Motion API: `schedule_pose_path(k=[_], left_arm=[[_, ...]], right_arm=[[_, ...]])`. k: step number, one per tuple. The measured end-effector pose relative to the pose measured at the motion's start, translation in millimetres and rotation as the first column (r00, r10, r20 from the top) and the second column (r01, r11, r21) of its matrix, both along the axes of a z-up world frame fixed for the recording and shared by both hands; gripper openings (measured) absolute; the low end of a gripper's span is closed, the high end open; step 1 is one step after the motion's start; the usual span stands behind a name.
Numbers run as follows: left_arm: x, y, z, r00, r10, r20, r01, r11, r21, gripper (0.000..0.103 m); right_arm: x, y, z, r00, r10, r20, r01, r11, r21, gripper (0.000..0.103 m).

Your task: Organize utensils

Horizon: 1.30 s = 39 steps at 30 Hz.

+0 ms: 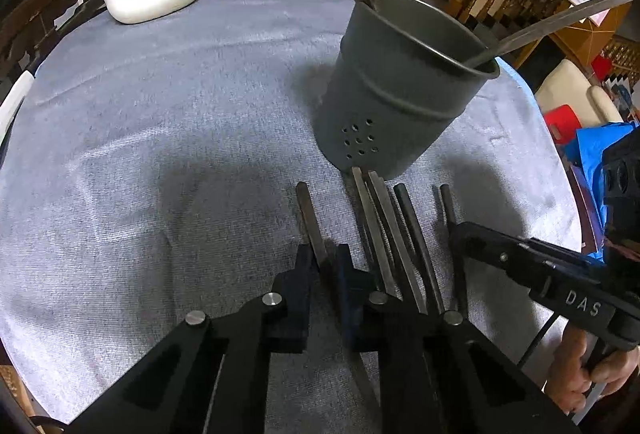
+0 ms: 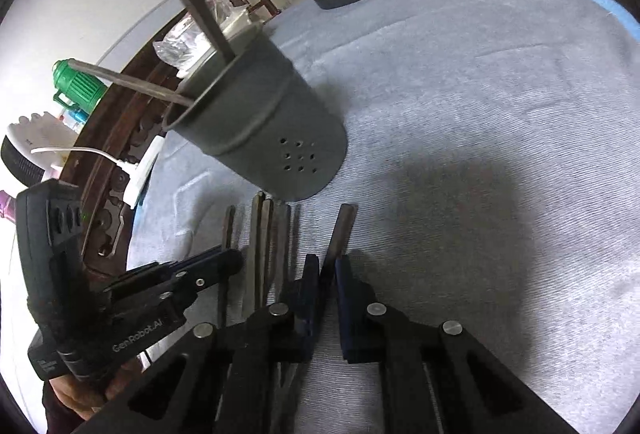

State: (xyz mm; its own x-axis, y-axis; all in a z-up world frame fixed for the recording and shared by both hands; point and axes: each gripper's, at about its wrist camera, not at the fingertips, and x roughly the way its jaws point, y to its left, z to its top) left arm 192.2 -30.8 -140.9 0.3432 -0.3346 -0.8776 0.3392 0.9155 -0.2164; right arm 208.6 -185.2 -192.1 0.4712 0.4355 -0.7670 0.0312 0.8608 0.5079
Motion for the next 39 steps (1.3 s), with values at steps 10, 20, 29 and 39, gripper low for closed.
schedule_pose_path(k=[10,20,29,39], left_arm=[[5,17,4,0.999,0.033,0.001,-0.033,0.999,0.004,0.013],[24,17,1,0.998,0.061,-0.023,-0.061,0.998,0.011,0.02],[36,15,-5,0.998,0.057,-0.02,-0.057,0.998,0.008,0.017],[23,25,9,0.997,0.073,0.016,-0.072,0.996,-0.045,0.007]], right_arm=[[10,-11,1,0.997,-0.042,-0.069,0.045,0.998,0.037,0.011],[21,1,4,0.996,-0.032,-0.081,0.029,0.999,-0.032,0.018],[25,19,4,0.998,0.014,-0.054,-0.022,0.99,-0.139,0.012],[9,8,25,0.999,0.018,0.039,-0.013,0.995,-0.102,0.009]])
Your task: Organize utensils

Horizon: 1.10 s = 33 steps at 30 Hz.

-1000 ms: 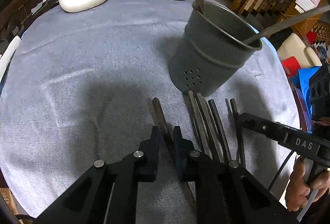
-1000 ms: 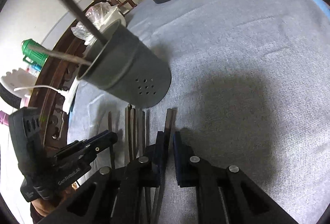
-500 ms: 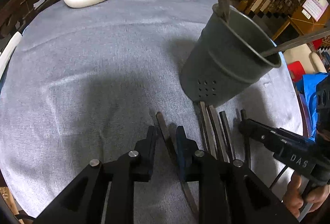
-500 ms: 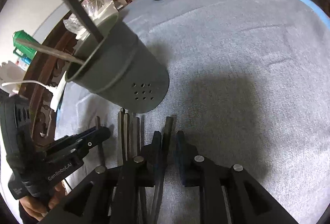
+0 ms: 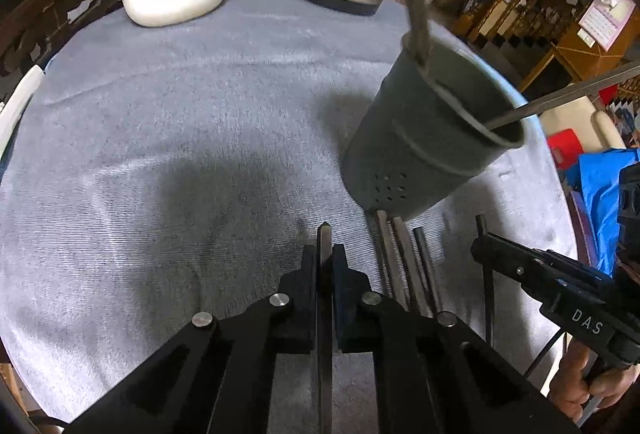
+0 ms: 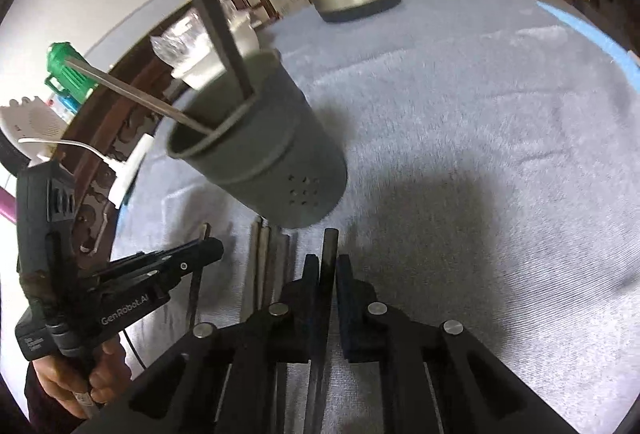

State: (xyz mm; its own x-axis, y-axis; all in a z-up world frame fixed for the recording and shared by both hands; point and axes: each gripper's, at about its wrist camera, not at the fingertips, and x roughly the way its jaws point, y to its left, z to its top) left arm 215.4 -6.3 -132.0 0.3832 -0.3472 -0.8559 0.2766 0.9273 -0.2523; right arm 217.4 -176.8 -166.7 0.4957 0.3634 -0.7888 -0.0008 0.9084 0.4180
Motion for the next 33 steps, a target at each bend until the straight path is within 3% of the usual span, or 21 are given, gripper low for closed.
schedule_pose_path(k=[11,20,23,25,28,30,33], left_arm=[[-31,21,60,0.988,0.03,0.148,-0.019,0.997,-0.076,0.007],[-64,28,117,0.941,0.031,0.337,0.022,0.988,-0.154,0.006],[-66,21,121,0.932,0.015,0.361,0.035,0.991,-0.131,0.006],[-67,24,122,0.933,0.019,0.359,0.032,0.99,-0.137,0.006],[-69,24,120,0.93,0.037,0.366,0.017,0.989,-0.145,0.006],[-75,26,123,0.926,0.042,0.375,0.018,0.988,-0.154,0.006],[-83,25,127,0.916,0.029,0.399,0.029,0.99,-0.138,0.006]], right_arm=[[-23,-9,43,0.982,-0.013,0.187,0.0,0.998,0.066,0.008],[-48,-10,77,0.935,-0.019,0.355,-0.019,0.995,0.102,0.008],[-45,-5,79,0.949,0.001,0.317,-0.014,0.999,0.04,0.008],[-42,-8,74,0.959,0.0,0.283,-0.017,0.998,0.058,0.01],[-30,-16,58,0.986,-0.027,0.165,0.02,0.999,0.047,0.011],[-23,-21,45,0.994,-0.038,0.098,0.033,0.998,0.049,0.022],[-11,-22,26,1.0,-0.025,0.01,0.025,1.0,0.017,0.028]])
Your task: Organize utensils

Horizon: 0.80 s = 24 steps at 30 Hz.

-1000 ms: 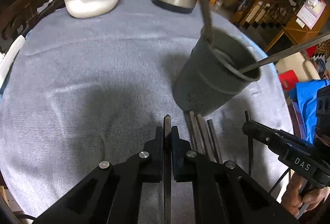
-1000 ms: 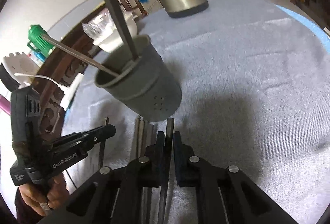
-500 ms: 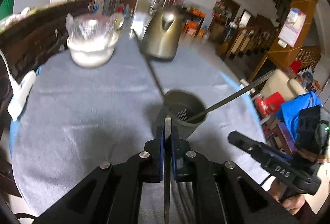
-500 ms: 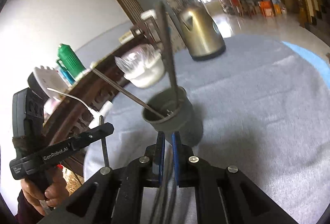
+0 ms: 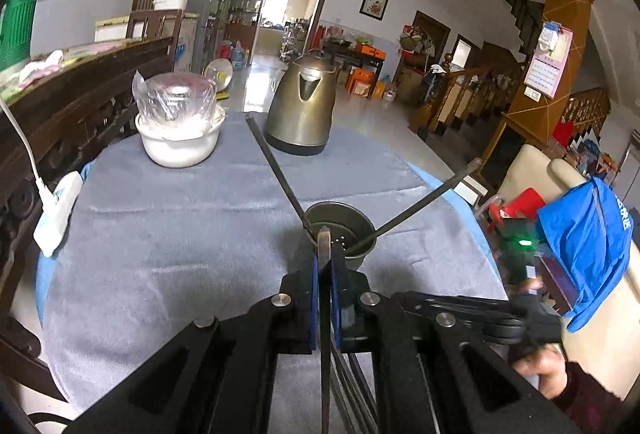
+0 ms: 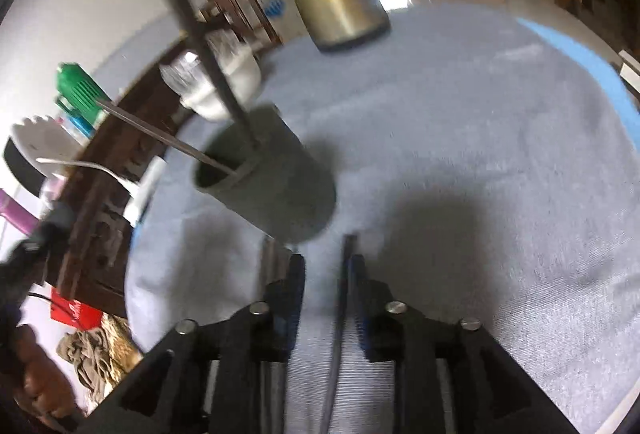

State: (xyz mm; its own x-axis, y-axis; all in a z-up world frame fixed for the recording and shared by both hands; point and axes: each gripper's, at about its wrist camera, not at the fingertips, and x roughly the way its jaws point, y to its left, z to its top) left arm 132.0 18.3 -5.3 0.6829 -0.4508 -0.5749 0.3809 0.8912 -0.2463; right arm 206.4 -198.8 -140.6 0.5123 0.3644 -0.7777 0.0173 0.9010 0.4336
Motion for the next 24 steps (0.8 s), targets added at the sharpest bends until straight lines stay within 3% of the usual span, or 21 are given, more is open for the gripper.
schedule_pose_path(k=[4,11,13,17,24], left_arm=[[-8,-2,7,0.999,-0.011,0.034,0.01,1.0,0.016,0.006],[-14,-1,12,0.999,-0.019,0.044,0.018,1.0,0.01,0.006],[-14,-1,12,0.999,-0.019,0.046,0.019,1.0,0.014,0.006],[-15,0,14,0.999,-0.015,0.043,0.015,1.0,0.015,0.006],[-19,1,23,0.998,0.004,0.07,-0.004,1.0,-0.004,0.006]], right_arm=[[17,7,-19,0.995,0.013,-0.095,-0.018,0.999,-0.05,0.028],[40,25,-39,0.984,0.019,-0.176,-0.05,0.984,-0.173,0.025],[41,26,-39,0.987,0.017,-0.16,-0.051,0.976,-0.21,0.01],[36,24,-36,0.992,0.027,-0.126,-0.055,0.973,-0.226,0.007],[3,4,15,0.995,0.073,0.074,-0.064,0.991,-0.118,0.007]])
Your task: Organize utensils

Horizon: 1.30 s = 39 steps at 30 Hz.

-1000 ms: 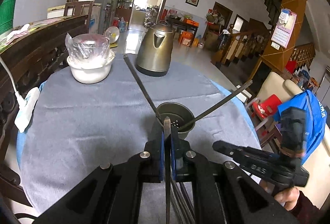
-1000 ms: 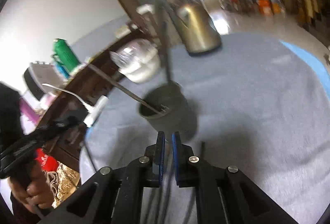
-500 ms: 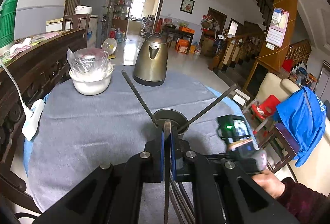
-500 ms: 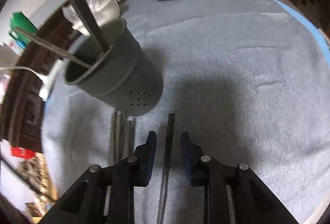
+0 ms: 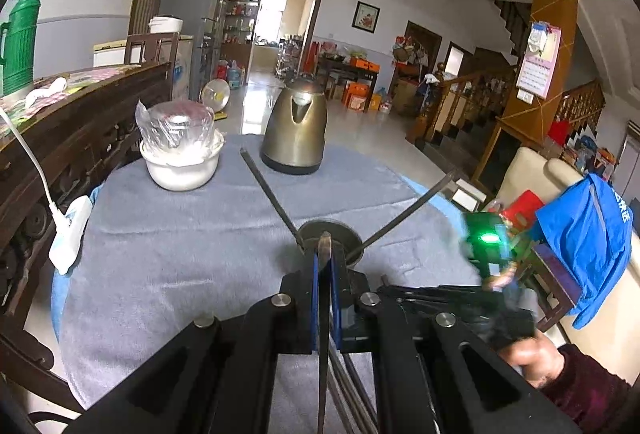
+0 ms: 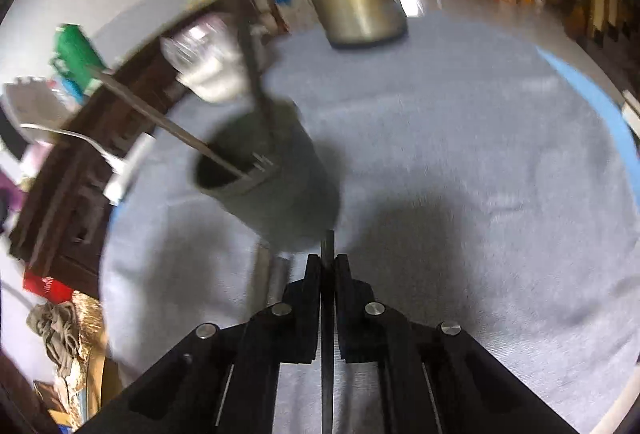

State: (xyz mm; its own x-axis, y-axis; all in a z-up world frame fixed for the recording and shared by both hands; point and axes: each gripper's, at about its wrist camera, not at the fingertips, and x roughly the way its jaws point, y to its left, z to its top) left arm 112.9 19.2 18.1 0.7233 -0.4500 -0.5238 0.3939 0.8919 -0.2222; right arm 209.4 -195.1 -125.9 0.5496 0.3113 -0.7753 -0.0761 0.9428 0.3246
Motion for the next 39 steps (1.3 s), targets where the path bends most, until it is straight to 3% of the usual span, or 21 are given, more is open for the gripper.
schedule_pose_path(k=[4,10,13,20,29,34,39], left_arm=[[-6,-1,11,0.999,0.017,0.047,-0.017,1.0,-0.019,0.006],[-8,-2,25,0.994,0.033,0.106,-0.029,0.999,-0.037,0.006],[-4,-2,33,0.991,0.038,0.128,-0.033,0.999,-0.041,0.006],[6,-7,60,0.978,0.044,0.202,-0.033,0.998,-0.054,0.006],[29,-16,95,0.937,0.099,0.335,-0.064,0.992,-0.113,0.006],[49,-28,94,0.912,0.149,0.383,-0.112,0.987,-0.117,0.006],[71,-39,79,0.91,0.185,0.37,-0.15,0.981,-0.122,0.006]], right_arm=[[-28,-1,40,0.98,0.022,0.198,-0.031,0.999,0.042,0.007],[-62,-3,94,0.877,-0.031,0.48,-0.005,0.997,0.074,0.007],[-67,-2,108,0.834,-0.07,0.547,0.02,0.995,0.097,0.007],[-70,8,146,0.697,-0.155,0.701,0.095,0.988,0.123,0.007],[-61,23,186,0.549,-0.221,0.806,0.181,0.973,0.143,0.007],[-46,44,181,0.512,-0.196,0.837,0.234,0.969,0.083,0.007],[-25,51,166,0.538,-0.2,0.819,0.259,0.964,0.065,0.007]])
